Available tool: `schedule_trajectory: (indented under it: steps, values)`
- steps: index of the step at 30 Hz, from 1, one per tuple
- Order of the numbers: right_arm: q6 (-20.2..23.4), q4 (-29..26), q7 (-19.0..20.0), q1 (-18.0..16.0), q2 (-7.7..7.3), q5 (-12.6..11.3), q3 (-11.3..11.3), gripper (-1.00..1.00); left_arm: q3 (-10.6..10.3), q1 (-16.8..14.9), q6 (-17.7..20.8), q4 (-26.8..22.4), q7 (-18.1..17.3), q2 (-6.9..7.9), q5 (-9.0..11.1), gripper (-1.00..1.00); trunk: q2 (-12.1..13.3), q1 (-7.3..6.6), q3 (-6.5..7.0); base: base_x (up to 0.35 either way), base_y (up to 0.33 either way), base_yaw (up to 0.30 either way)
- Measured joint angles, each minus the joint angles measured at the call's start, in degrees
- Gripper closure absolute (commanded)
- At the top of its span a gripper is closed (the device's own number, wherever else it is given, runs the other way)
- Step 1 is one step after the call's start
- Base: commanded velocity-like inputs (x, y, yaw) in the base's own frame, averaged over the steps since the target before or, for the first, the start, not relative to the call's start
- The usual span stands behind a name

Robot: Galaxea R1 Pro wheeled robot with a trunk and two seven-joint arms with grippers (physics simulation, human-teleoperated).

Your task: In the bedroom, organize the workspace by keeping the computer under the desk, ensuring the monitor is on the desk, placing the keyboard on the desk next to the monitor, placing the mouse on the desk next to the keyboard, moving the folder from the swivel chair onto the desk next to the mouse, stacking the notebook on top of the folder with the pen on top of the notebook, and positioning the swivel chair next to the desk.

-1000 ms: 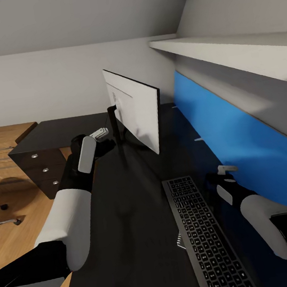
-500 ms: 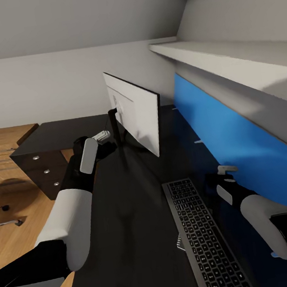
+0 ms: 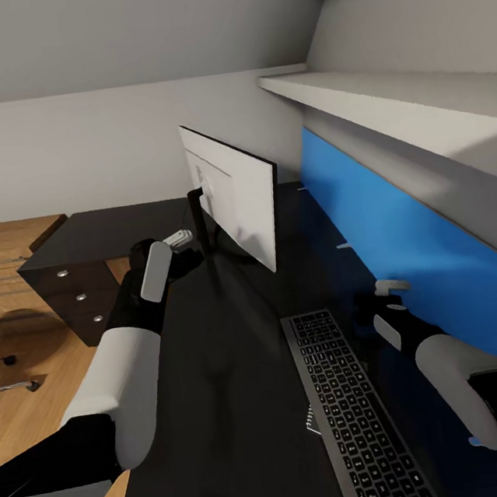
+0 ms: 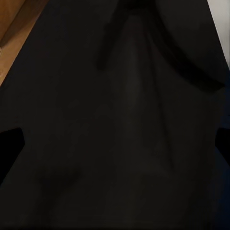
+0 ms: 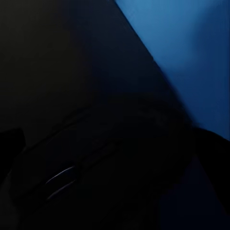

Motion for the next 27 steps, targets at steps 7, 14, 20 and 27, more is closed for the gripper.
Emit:
schedule_trajectory:
  steps: [7, 14, 20, 27]
  values:
    - [-0.1, -8.0, 0.1, 1.7, 0.14, 0.0, 0.0, 1.00, 0.0, 0.0, -0.1, 0.5, 0.1, 0.00, 0.0, -1.00, 0.0, 0.00, 0.00, 0.000, 0.000, 0.000]
    - [0.0, -24.2, 0.0, 10.9, 0.21, 0.1, 0.0, 1.00, 0.0, 0.0, -0.1, 0.5, 0.0, 0.00, 0.0, -1.00, 0.0, 0.00, 0.00, 0.000, 0.000, 0.000]
    - [-0.1, -25.9, 0.3, 12.0, 0.30, 0.0, 0.0, 1.00, 0.0, 0.0, -0.2, 0.5, 0.4, 0.00, -0.2, -1.00, 0.0, 0.01, 0.00, -0.053, 0.005, 0.000]
    - [-0.1, -25.9, 0.3, 12.1, 0.28, 0.0, 0.0, 1.00, 0.0, 0.0, -0.1, 0.5, 0.2, 0.00, -0.5, -1.00, 0.0, 0.03, 0.00, -0.318, 0.095, 0.000]
